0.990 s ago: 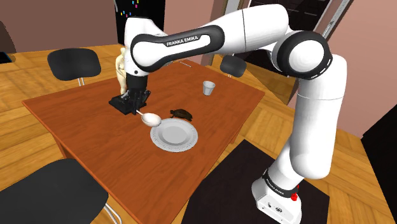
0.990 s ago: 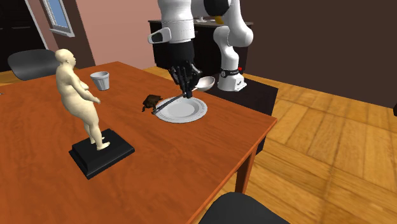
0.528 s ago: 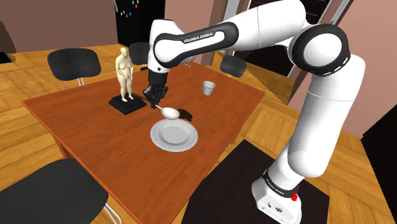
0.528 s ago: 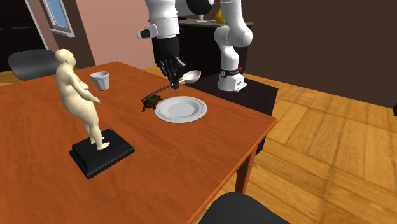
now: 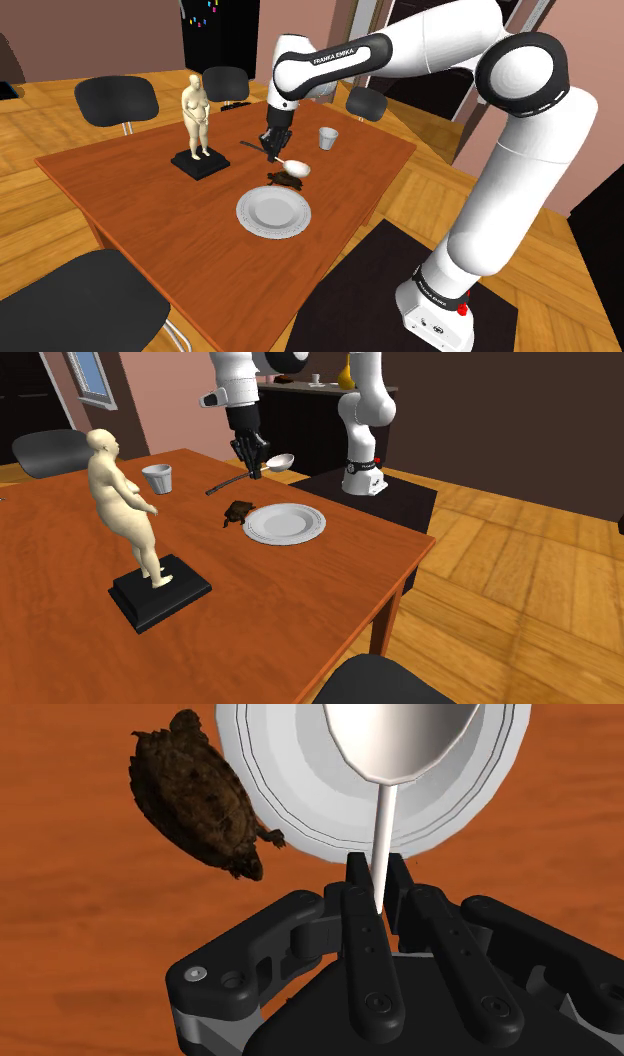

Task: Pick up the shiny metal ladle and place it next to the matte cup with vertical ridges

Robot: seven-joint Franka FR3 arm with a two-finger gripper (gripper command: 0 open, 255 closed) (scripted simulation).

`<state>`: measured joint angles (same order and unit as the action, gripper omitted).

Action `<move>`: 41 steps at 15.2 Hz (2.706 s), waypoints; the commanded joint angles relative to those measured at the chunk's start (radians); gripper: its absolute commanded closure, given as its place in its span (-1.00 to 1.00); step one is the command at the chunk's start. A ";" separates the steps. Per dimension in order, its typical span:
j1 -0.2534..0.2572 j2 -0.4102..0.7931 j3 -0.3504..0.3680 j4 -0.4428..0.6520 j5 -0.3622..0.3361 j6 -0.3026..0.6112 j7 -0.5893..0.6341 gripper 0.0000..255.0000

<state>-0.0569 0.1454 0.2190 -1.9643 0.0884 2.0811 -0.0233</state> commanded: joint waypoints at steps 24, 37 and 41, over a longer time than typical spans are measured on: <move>-0.325 0.044 -0.254 0.079 0.005 -0.088 -0.575 1.00; -0.499 0.284 -0.344 0.429 0.024 -0.218 -0.827 1.00; -0.560 0.394 -0.359 0.601 0.036 -0.284 -0.892 1.00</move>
<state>-0.6015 0.5110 -0.1365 -1.4024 0.1209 1.8085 -0.8979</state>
